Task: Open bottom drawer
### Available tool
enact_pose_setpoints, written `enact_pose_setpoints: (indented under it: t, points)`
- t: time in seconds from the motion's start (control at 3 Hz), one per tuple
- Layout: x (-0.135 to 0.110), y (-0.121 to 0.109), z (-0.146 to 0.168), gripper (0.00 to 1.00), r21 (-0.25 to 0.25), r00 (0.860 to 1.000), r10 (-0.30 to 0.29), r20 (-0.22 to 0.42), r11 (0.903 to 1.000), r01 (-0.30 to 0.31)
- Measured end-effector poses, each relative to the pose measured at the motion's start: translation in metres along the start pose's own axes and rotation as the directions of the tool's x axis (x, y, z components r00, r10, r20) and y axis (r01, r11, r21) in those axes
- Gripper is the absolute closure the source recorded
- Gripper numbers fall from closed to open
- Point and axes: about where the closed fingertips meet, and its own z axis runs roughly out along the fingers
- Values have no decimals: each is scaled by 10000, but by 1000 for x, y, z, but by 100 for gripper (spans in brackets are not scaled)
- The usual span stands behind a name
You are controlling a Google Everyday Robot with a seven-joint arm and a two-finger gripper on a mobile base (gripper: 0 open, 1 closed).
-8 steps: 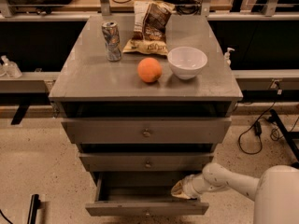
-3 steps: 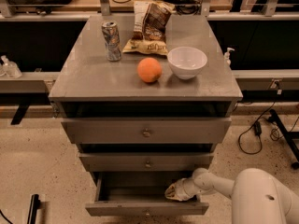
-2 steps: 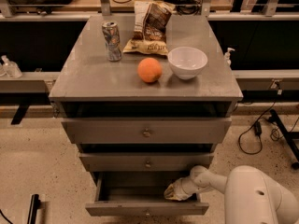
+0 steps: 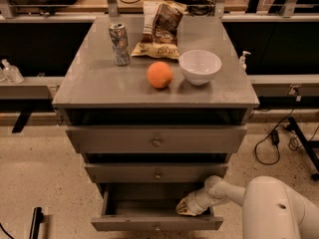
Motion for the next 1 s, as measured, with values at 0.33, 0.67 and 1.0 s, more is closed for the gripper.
enact_pose_setpoints:
  t: [0.33, 0.67, 1.0]
  points:
    - [0, 6, -1, 100, -136, 10000, -39, 62, 9999, 40]
    - [-1, 15, -2, 100, -404, 9996, -105, 243, 9991, 115]
    - [-2, 15, -4, 100, -405, 9996, -106, 244, 9991, 115]
